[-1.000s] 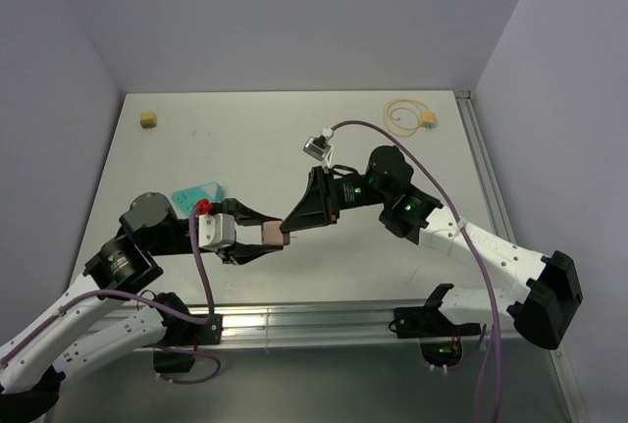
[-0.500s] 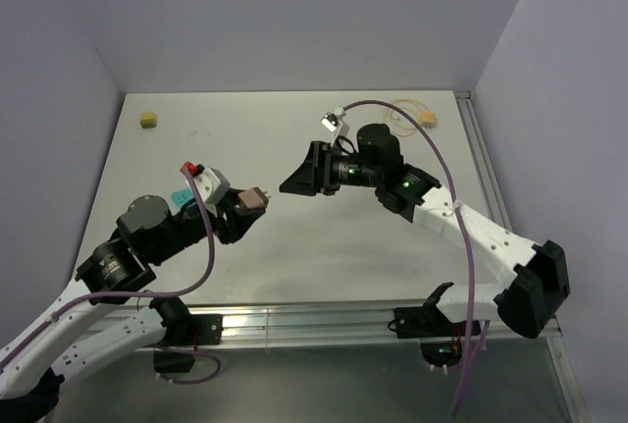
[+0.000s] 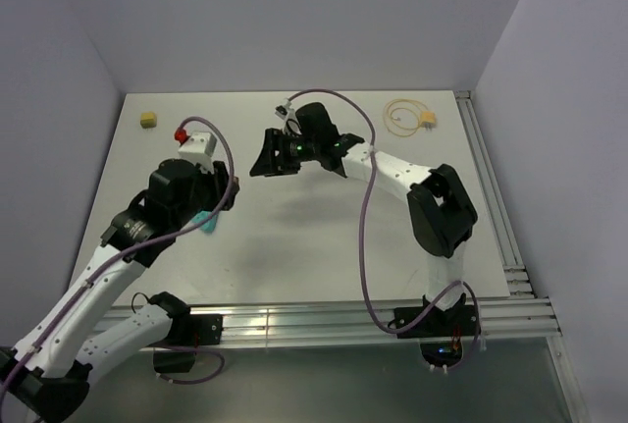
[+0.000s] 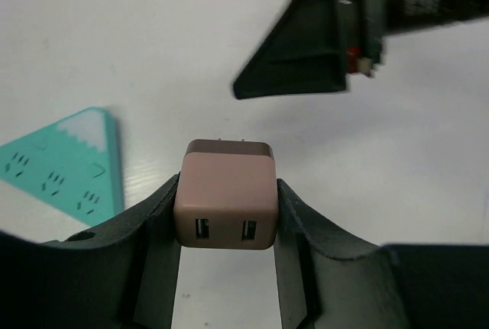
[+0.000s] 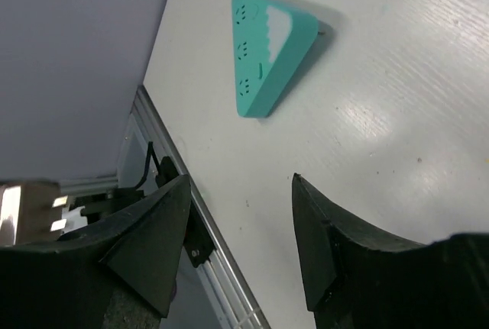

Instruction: Insert the plug

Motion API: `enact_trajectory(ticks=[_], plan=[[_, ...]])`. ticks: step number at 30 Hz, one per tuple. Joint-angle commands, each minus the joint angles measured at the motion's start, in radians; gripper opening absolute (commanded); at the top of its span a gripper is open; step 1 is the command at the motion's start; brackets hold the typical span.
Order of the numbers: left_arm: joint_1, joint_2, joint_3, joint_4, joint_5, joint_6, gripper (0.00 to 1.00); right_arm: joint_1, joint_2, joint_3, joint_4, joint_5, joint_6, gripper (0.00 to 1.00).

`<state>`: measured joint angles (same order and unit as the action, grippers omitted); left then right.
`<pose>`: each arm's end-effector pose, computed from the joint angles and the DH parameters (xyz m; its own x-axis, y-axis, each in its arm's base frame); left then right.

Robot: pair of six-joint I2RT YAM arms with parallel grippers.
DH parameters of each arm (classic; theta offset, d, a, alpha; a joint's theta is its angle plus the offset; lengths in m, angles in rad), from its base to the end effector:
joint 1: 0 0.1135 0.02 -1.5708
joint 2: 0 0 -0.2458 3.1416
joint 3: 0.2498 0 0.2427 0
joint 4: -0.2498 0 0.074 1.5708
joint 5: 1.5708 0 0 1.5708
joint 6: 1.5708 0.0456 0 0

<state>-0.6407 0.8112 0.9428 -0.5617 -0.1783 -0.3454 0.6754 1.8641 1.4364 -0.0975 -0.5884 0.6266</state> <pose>0.1524 -0.1035 0.3325 -0.4699 -0.0652 -0.8803 0.3188 0.9174 -0.2381 0.3173 0.2866 0.2497 -0.8417 -0.0493 -0.5377 -0.4954 0.4665 0.7328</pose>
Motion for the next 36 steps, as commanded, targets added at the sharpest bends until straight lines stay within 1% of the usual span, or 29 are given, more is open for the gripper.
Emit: enact_trajectory(ticks=[1,2,4,5,8,13,17,18,19,20,21,24,25,26,28,29,30,32,34,36], plan=[[0.174,0.055,0.059,-0.026,0.132,-0.061,0.0,-0.01,0.05,0.111,0.034,-0.093,-0.025,0.62],[0.259,0.075,0.063,-0.03,0.161,-0.066,0.0,-0.019,0.09,0.14,0.044,-0.108,-0.016,0.62],[0.326,0.132,0.079,-0.04,0.206,-0.081,0.0,-0.031,0.133,0.173,0.056,-0.139,0.002,0.62],[0.376,0.146,0.083,-0.043,0.241,-0.086,0.0,-0.042,0.15,0.189,0.055,-0.143,0.007,0.62],[0.435,0.184,0.099,-0.021,0.324,-0.106,0.0,-0.046,0.217,0.258,0.045,-0.131,0.01,0.6],[0.455,0.2,0.103,0.026,0.384,-0.127,0.0,-0.039,0.313,0.321,0.035,-0.136,0.022,0.56],[0.464,0.223,0.123,0.022,0.393,-0.205,0.0,-0.036,0.331,0.357,-0.011,-0.102,-0.018,0.56],[0.464,0.233,0.132,0.005,0.345,-0.272,0.0,-0.034,0.33,0.358,-0.018,-0.087,-0.025,0.55],[0.464,0.244,0.148,-0.06,0.286,-0.323,0.0,-0.03,0.331,0.363,-0.033,-0.07,-0.037,0.55],[0.464,0.259,0.201,-0.129,0.226,-0.377,0.0,-0.027,0.336,0.381,-0.045,-0.05,-0.044,0.55],[0.464,0.293,0.236,-0.192,0.1,-0.485,0.0,-0.023,0.34,0.392,-0.057,-0.041,-0.051,0.55],[0.464,0.336,0.316,-0.286,0.045,-0.523,0.0,-0.013,0.353,0.435,-0.108,-0.001,-0.086,0.54],[0.464,0.342,0.329,-0.309,-0.004,-0.547,0.0,-0.007,0.354,0.446,-0.12,0.013,-0.093,0.54],[0.466,0.35,0.347,-0.361,-0.041,-0.614,0.0,-0.004,0.356,0.449,-0.119,0.025,-0.096,0.54],[0.487,0.381,0.372,-0.42,-0.122,-0.685,0.0,0.001,0.362,0.45,-0.098,0.024,-0.076,0.52],[0.499,0.39,0.392,-0.473,-0.131,-0.757,0.0,0.006,0.371,0.453,-0.087,0.018,-0.064,0.52],[0.516,0.411,0.399,-0.492,-0.13,-0.789,0.0,0.009,0.377,0.455,-0.079,0.009,-0.039,0.51],[0.584,0.427,0.401,-0.506,-0.086,-0.863,0.0,0.019,0.397,0.481,-0.068,0.007,-0.027,0.49],[0.648,0.447,0.393,-0.524,-0.053,-0.905,0.0,0.033,0.412,0.51,-0.059,0.015,-0.022,0.48],[0.714,0.46,0.378,-0.52,0.023,-0.943,0.0,0.05,0.431,0.522,-0.036,0.007,-0.01,0.48]])
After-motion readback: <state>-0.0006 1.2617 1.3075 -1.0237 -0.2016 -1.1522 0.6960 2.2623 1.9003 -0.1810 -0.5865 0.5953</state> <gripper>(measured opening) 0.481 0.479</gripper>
